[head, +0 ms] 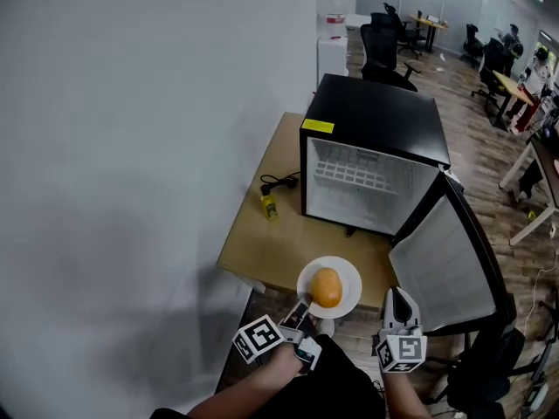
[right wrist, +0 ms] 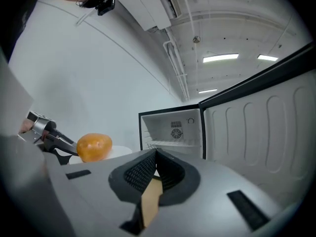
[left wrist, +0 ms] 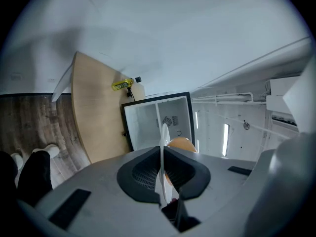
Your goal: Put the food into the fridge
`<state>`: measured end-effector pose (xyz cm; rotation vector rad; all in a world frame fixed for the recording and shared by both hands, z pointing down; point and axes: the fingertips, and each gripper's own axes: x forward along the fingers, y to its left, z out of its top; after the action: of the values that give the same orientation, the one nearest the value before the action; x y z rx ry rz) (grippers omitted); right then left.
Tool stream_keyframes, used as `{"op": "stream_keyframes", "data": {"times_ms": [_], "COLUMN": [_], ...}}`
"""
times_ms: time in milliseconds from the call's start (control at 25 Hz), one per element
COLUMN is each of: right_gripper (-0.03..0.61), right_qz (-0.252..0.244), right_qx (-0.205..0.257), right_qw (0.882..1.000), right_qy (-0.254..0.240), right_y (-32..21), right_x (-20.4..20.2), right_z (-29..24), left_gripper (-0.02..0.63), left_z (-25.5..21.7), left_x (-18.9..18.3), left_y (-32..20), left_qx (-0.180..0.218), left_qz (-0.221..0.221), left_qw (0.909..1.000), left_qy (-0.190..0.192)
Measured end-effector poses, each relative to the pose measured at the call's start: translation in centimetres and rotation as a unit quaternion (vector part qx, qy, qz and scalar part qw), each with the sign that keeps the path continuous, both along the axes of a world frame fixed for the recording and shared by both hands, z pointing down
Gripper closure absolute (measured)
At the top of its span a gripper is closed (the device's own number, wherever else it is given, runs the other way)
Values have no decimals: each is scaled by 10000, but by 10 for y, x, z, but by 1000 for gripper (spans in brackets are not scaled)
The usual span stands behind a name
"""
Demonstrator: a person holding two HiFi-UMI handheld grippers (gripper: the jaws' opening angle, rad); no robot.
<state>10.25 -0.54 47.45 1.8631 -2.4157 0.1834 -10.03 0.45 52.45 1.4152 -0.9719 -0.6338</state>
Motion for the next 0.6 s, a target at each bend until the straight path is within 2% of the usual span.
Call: {"op": "stream_keyframes", "data": {"times_ms": [280, 400, 600], "right_gripper": [518, 518, 518], "right_qz": [-185, -186, -184], "right_qx": [37, -79, -211], "right_qw": [9998, 9998, 9995], "right_qy": [31, -75, -119], "right_y": [-64, -89, -124], "right_x": [-2, -1, 3], "right_z": [7, 18, 28], "left_gripper": [592, 592, 592], "left_z": [21, 31, 48], "left_x": [5, 2, -2], "left_y": [-69, -101, -142], "left_qx": [-83, -106, -124], "left_qz": [-311, -526, -883], "left_qw": [9995, 9986, 9959], "left_qy": [33, -10, 137]}}
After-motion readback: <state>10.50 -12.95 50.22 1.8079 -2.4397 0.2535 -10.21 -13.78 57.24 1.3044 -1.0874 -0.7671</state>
